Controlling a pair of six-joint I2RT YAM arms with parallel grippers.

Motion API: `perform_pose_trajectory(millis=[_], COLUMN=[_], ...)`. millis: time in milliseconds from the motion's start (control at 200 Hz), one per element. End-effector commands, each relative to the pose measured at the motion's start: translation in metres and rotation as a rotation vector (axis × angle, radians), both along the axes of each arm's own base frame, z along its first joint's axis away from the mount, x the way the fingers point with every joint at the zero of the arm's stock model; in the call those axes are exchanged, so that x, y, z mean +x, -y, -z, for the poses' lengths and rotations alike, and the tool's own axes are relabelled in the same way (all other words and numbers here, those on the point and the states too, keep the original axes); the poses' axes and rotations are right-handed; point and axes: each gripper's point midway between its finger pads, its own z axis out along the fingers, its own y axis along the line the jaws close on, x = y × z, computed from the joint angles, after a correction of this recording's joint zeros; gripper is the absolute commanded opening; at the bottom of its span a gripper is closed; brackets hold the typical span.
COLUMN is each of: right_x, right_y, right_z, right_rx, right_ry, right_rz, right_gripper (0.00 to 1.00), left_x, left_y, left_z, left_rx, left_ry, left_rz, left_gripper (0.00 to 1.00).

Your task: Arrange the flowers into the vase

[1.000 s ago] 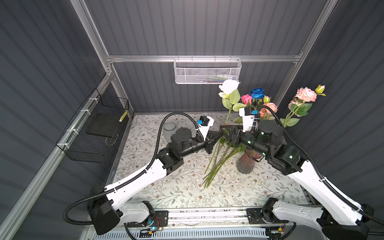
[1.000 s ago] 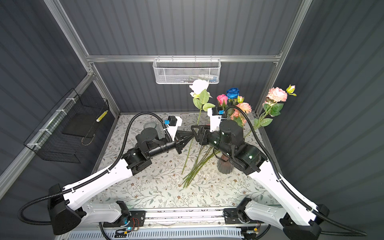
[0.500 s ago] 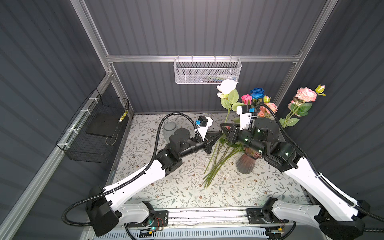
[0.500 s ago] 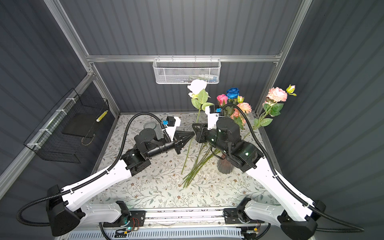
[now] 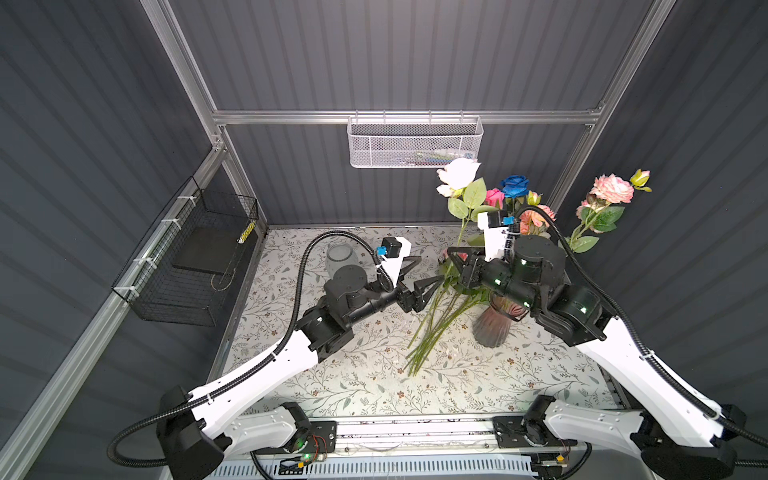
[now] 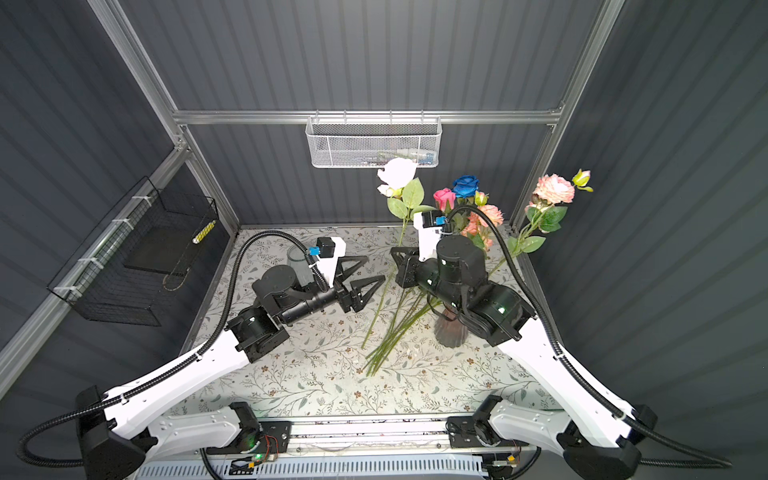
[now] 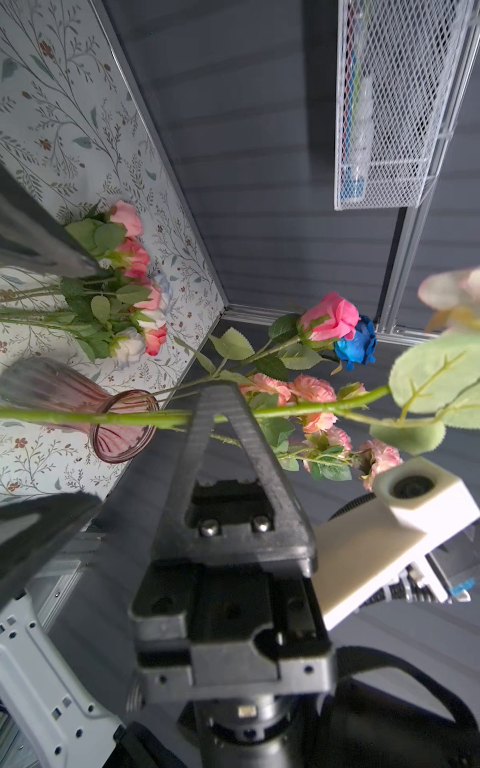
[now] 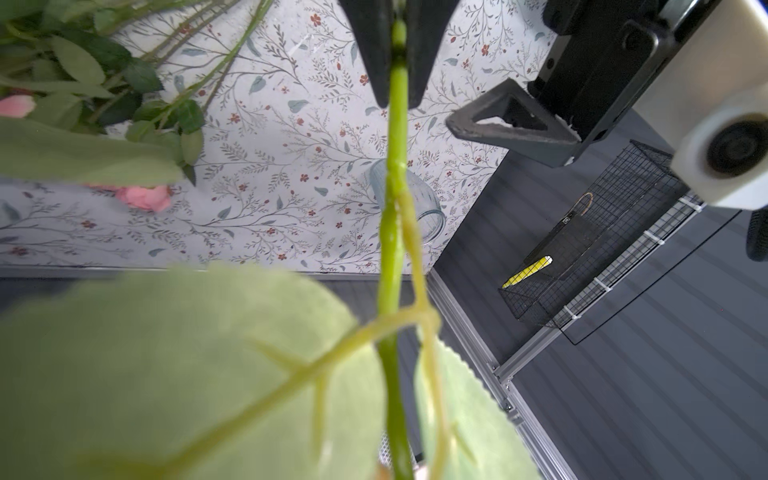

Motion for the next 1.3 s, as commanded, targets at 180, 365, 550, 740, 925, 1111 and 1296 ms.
perform_pose_trajectory(millis=[180, 365, 550, 740, 925, 1111, 1296], right_x=[-0.037, -0.047, -0.050, -0.027, -0.011, -0.007, -0.010], right_y=[0.103, 0.161, 0.184, 0.171, 0.158, 0.156, 0.158], right_z=[-0.082, -0.114, -0.127, -0.078, -0.019, 0.015, 0.032], right_rx=[-0.147, -0.239, -0.299, -0.444, -0.489, -0.486, -0.478], right_ry=[0.232, 0.331, 0.371, 0.290, 0.204, 0.147, 0.112], right_rz=[0.260, 0.483, 0.592, 0.613, 0.590, 0.590, 0.576], right_gripper=[0.07, 0.07, 0.07, 0.08, 0.09, 0.10, 0.22], left_x=[0.006, 0.007, 0.007, 0.013, 0.037, 0.047, 0.051], left_y=[-0.031, -0.029, -0.029, -0.031, -0.024, -0.007, 0.004], left_z=[0.029, 0.039, 0.043, 0.057, 0.106, 0.152, 0.169], left_rx=[0.054, 0.089, 0.098, 0.122, 0.276, 0.383, 0.411], left_ry=[-0.027, -0.049, -0.055, -0.076, -0.198, -0.289, -0.314], left_rz=[-0.152, -0.146, -0.149, -0.178, -0.266, -0.250, -0.225], left_gripper=[0.91, 0.88, 0.87, 0.87, 0.86, 0.84, 0.84])
